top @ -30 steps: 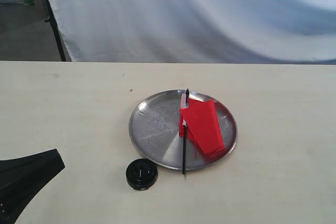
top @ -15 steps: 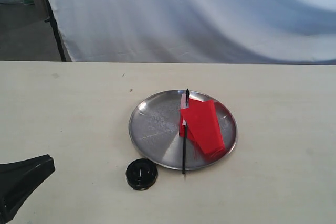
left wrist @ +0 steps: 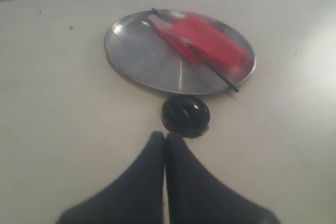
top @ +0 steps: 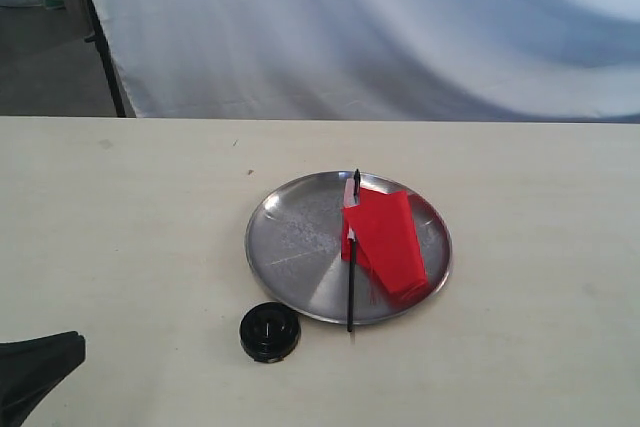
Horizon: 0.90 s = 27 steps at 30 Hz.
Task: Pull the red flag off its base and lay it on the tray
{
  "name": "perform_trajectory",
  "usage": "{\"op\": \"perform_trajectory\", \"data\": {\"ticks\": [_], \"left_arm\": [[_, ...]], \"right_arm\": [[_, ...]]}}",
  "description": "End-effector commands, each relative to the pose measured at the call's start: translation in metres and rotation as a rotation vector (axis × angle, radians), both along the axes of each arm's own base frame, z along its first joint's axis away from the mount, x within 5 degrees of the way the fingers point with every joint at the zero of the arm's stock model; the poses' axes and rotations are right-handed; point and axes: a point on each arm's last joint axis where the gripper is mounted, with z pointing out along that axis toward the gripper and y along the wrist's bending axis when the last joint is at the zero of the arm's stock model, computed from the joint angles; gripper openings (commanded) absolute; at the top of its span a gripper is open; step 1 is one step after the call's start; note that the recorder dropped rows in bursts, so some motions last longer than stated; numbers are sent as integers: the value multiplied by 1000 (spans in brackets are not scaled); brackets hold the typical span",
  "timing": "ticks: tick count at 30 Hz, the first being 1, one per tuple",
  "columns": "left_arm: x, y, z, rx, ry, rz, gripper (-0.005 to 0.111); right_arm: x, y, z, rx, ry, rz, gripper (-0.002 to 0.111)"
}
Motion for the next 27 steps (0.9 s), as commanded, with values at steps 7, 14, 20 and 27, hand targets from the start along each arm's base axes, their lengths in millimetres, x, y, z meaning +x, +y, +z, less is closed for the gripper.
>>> {"op": "perform_trajectory", "data": {"ticks": [7,14,20,27], "left_arm": [[-23,17,13,-106,-61,118,0],[-37,29,17,-144,-133,174,0],[-46,35,18,-189,-164,205,0],[-49,35,20,-228,-187,205,0]], "right_arm": [[0,0,0,4,-8,-5,0],[0,0,0,4,-8,-5,0],[0,0,0,4,-8,-5,0],[0,0,0,4,-8,-5,0]]}}
